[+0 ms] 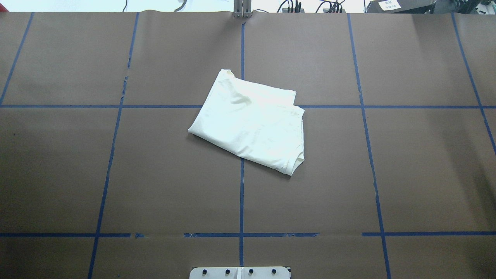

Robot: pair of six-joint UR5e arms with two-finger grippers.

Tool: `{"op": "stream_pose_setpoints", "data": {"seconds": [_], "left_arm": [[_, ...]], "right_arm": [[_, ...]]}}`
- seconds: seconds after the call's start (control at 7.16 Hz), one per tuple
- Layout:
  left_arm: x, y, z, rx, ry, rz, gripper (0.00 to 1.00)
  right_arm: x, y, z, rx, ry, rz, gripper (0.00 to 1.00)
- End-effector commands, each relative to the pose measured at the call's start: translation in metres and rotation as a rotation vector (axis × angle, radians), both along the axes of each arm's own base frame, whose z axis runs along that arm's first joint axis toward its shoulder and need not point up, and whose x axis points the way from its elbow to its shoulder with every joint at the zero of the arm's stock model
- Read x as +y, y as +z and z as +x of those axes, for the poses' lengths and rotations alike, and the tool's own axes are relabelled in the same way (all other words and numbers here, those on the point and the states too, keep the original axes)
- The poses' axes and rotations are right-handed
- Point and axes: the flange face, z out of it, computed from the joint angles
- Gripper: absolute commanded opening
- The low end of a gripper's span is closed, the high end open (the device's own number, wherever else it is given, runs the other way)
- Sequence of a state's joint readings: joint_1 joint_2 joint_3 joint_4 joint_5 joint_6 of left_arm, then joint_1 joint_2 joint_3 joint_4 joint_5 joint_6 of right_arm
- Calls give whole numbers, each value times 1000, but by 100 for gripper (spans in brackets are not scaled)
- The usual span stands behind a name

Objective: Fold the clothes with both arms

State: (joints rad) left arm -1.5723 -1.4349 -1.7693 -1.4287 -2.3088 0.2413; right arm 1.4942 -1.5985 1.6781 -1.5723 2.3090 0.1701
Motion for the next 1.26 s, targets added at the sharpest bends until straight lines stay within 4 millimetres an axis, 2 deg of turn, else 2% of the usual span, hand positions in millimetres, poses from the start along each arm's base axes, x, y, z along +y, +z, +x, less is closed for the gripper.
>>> {"op": "stream_pose_setpoints", "data": {"seconds": [0.0,1.12], "left_arm": [[-2,1,0,-1,-16,-9,100],[-6,1,0,0,-14,-4,100]], "right_arm": [[0,0,-1,0,-1,0,100],[-1,-1,-2,-3,-5,18,100]]}}
